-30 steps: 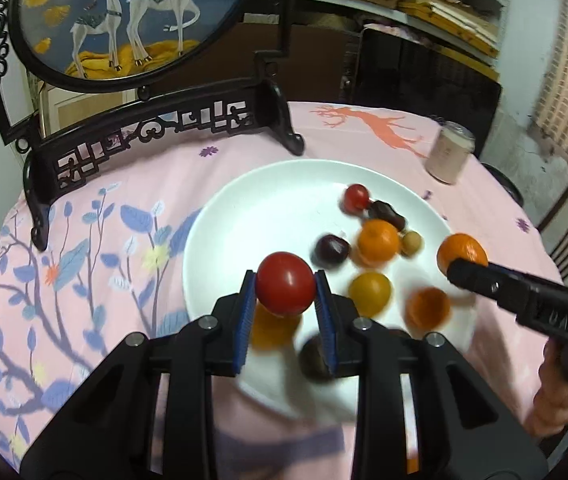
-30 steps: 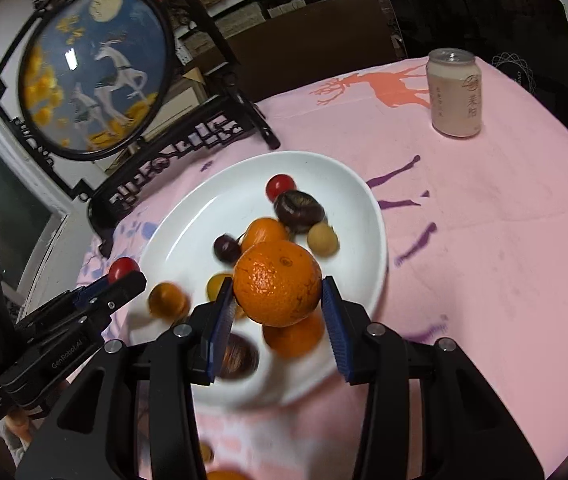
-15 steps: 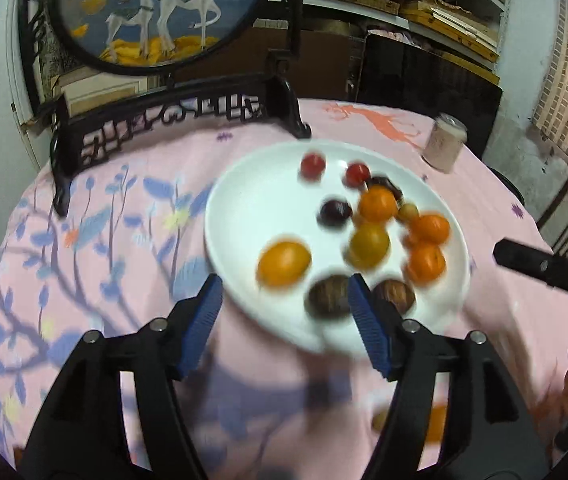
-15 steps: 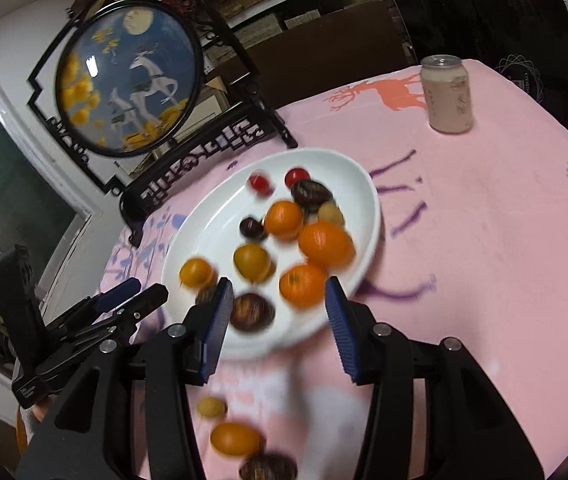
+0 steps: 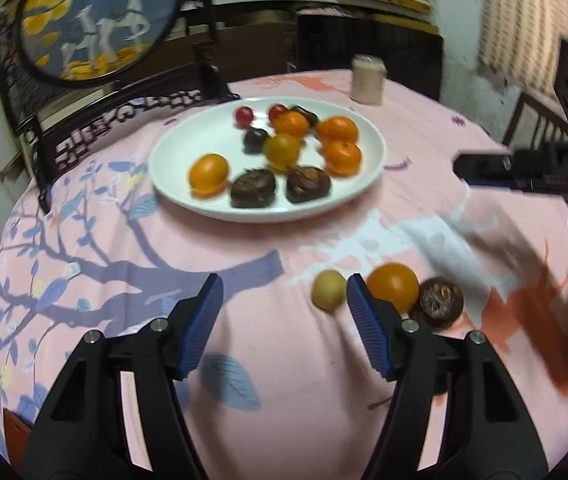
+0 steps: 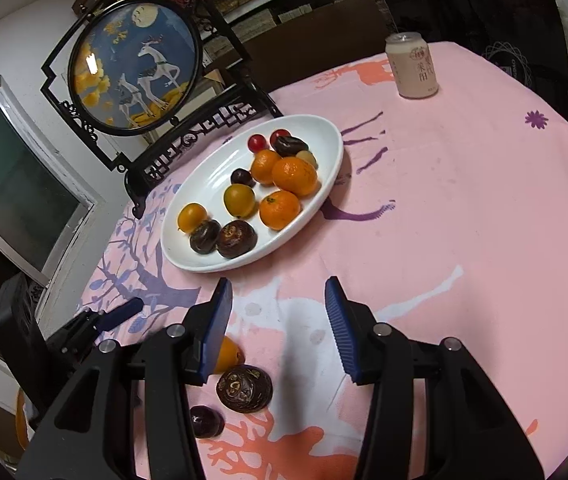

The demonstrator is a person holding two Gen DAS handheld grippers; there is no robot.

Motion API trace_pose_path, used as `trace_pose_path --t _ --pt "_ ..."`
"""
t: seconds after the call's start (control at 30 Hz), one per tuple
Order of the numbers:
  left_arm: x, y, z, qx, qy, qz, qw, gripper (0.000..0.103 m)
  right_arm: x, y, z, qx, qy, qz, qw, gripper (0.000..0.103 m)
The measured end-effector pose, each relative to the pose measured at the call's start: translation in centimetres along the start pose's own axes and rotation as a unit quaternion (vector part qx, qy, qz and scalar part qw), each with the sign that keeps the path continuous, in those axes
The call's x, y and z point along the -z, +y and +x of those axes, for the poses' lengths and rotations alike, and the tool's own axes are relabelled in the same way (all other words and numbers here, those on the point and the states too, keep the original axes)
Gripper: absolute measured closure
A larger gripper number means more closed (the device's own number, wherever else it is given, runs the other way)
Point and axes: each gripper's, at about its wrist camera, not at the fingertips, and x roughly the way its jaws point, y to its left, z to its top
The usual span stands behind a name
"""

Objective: Organize fruits
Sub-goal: 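Move both open tools back to the remaining fruits, then grasp a small yellow-green fruit with the left tool while the right tool grasps a yellow-orange fruit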

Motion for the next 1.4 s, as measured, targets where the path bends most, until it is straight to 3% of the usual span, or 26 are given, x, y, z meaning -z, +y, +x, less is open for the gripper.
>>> trace_pose_path --t 0.17,0.47,0.53,0.6,0.67,0.77,1.1,1.4 --pt "0.4 -1.2 1.0 0.005 0.014 0.038 0.9992 0.037 0.0 0.1 -0.1 0.004 -0.001 -0.001 1.000 0.051" --pt "-0.1 -1.7 3.1 -0.009 0.031 0.058 0.9978 0.040 0.3 0.6 0.2 0.009 0.003 -0.014 1.000 0.051" --pt "-0.2 -1.7 3.6 0.003 0.040 0.055 0.9977 0.045 0.3 0.6 0.3 0.010 0.004 -0.014 1.000 0.051" --pt "-0.3 -1.7 3.6 0.008 0.038 0.054 0.9978 0.063 0.3 0.6 0.3 0.010 0.005 -0.014 1.000 0.051" --pt "-0.2 -2.0 3.5 0.014 0.037 0.061 0.9974 0.073 0.3 0.6 0.4 0.009 0.006 -0.014 1.000 0.051" --pt "-0.1 -2.6 3.5 0.019 0.036 0.069 0.9968 0.077 0.4 0.7 0.6 0.008 0.011 -0.018 1.000 0.051" --pt "-0.1 -1.4 3.1 0.014 0.038 0.047 0.9980 0.079 2.0 2.5 2.5 -0.013 0.065 -0.046 0.997 0.051" --pt "-0.4 0.7 2.8 -0.008 0.037 0.006 0.9993 0.079 4.0 5.9 5.0 0.001 0.080 -0.126 0.989 0.051"
